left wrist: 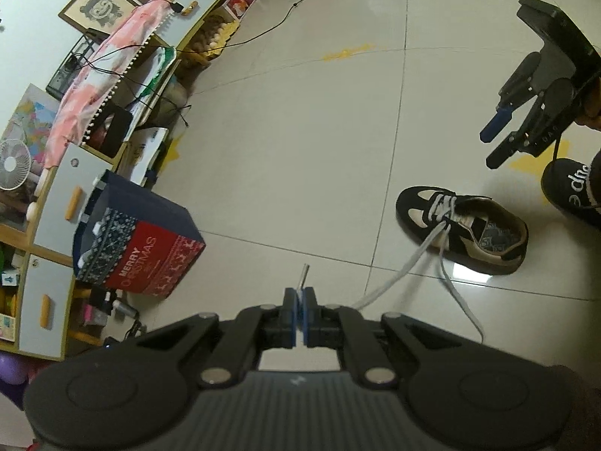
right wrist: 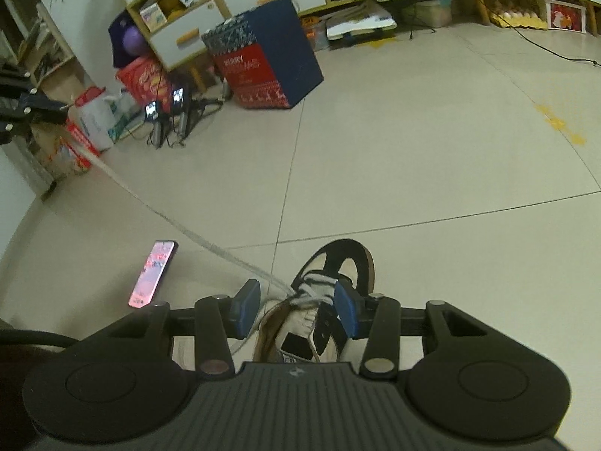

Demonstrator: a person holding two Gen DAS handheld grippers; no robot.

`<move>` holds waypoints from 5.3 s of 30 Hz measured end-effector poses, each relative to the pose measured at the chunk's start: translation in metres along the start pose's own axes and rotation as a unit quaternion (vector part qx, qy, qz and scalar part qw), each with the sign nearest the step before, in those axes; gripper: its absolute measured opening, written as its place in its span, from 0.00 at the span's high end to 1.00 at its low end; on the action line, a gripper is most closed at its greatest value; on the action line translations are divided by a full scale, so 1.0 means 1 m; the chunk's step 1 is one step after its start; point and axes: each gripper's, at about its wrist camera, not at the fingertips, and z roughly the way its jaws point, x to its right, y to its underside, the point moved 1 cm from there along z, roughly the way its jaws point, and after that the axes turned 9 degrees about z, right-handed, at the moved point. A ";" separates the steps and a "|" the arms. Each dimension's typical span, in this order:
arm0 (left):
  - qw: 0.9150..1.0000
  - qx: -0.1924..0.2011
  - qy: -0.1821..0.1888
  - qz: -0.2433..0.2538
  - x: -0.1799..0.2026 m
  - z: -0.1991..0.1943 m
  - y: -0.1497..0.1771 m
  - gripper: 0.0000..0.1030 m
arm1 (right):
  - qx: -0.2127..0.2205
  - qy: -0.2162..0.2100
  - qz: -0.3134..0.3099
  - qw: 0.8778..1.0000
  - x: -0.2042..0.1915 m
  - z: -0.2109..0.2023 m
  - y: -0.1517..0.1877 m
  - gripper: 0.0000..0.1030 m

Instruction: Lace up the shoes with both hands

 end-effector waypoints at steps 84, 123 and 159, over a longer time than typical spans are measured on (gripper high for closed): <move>0.943 0.129 0.237 -0.195 0.153 0.203 -0.037 0.96 | -0.044 0.040 -0.094 0.994 -0.002 0.073 0.054 0.72; 0.947 0.128 0.236 -0.177 0.160 0.206 -0.047 0.96 | -0.048 -0.165 0.431 0.886 0.126 0.084 0.073 0.81; 0.930 0.168 0.258 -0.201 0.156 0.211 -0.045 0.97 | -0.042 -0.162 0.457 0.874 0.129 0.083 0.067 0.69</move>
